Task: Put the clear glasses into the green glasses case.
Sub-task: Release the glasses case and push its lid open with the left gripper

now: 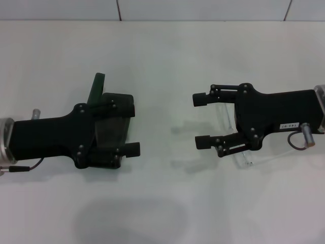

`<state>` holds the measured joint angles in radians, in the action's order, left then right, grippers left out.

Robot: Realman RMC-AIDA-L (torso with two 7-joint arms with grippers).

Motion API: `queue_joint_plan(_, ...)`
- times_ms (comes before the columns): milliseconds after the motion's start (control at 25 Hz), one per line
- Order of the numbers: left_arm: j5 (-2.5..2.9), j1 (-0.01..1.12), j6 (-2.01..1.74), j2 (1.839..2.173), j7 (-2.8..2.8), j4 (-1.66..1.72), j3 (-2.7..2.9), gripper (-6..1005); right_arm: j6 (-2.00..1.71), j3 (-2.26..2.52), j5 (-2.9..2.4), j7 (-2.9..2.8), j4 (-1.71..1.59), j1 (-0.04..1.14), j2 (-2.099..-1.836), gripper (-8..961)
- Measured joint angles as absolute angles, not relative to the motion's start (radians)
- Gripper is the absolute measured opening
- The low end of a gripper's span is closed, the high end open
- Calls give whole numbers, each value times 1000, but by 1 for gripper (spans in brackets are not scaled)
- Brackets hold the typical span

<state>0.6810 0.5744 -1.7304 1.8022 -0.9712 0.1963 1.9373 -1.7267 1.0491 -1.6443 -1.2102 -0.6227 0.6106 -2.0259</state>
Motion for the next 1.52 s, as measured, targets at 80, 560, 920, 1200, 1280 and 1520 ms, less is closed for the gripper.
queue_joint_plan(80, 679, 572, -1730, 1802, -971, 196, 1937, 882, -1727, 1049, -1644, -1210, -623, 611, -2026, 872)
queue_joint_plan(560, 679, 572, -1730, 1804, -972, 196, 1937, 879, -1728, 1049, -1644, -1207, -623, 603, -2026, 872)
queue_joint_plan(920, 685, 554, -1704, 1820, -986, 263, 1855, 876, -1659, 1046, -1644, -1185, -622, 578, -2027, 872)
queue_joint_plan(1200, 822, 497, -1449, 1801, -1154, 567, 1770, 871, -1525, 1046, -1636, -1157, -619, 543, -2026, 872)
queue_joint_plan(1280, 976, 444, -1351, 1809, -1277, 738, 1667, 862, -1506, 1043, -1634, -1148, -617, 536, -2025, 872)
queue_joint_plan(1520, 1634, 301, -1261, 1988, -1779, 1316, 1268, 836, -1477, 1038, -1608, -1134, -621, 520, -2022, 871)
